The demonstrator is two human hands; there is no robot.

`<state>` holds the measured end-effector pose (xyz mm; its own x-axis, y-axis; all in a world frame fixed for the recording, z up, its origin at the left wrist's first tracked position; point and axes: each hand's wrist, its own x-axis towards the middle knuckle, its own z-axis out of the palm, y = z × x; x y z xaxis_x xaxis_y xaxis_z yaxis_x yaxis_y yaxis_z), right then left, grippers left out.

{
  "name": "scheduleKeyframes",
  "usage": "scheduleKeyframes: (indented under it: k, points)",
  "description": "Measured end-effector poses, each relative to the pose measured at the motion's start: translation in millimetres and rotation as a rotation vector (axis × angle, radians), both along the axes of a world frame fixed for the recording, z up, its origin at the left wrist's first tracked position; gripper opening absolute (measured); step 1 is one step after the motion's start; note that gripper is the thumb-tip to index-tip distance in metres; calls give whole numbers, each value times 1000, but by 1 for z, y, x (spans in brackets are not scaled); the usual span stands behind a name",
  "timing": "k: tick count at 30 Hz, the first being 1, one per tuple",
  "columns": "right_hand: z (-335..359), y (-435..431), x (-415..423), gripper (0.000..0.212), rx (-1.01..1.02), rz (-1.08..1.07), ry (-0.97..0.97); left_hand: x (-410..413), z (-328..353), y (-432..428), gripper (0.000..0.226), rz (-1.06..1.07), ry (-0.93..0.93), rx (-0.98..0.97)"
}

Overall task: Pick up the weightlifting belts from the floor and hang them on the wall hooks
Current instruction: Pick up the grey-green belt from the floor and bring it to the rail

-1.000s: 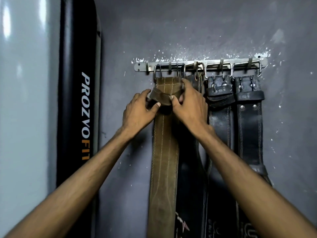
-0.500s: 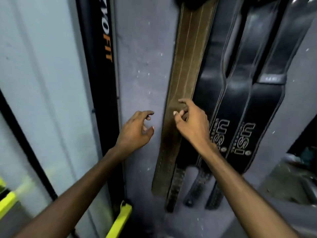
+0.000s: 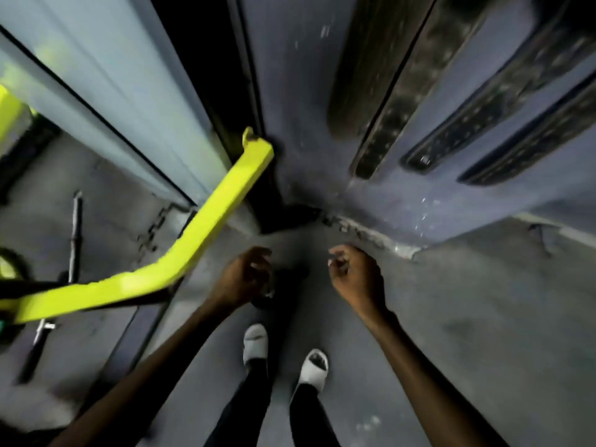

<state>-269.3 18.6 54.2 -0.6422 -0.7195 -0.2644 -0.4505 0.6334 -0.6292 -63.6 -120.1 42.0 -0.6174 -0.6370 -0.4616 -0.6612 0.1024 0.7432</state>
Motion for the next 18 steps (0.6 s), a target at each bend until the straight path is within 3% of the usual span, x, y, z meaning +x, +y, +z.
scheduleKeyframes:
  k: [3,9,15,18]
  points:
    - [-111,36,39,19,125,47,-96,31,-100,38,30,45,-75,49]
    - [-307,69,100,17,255,93,-171,77,-291,85,32,94,-299,181]
    - [-475,44,137,12,233,192,-97,99,-443,96,31,166,-312,199]
    - [-541,22,144,13,180,312,37,105,-497,97,33,179,-301,223]
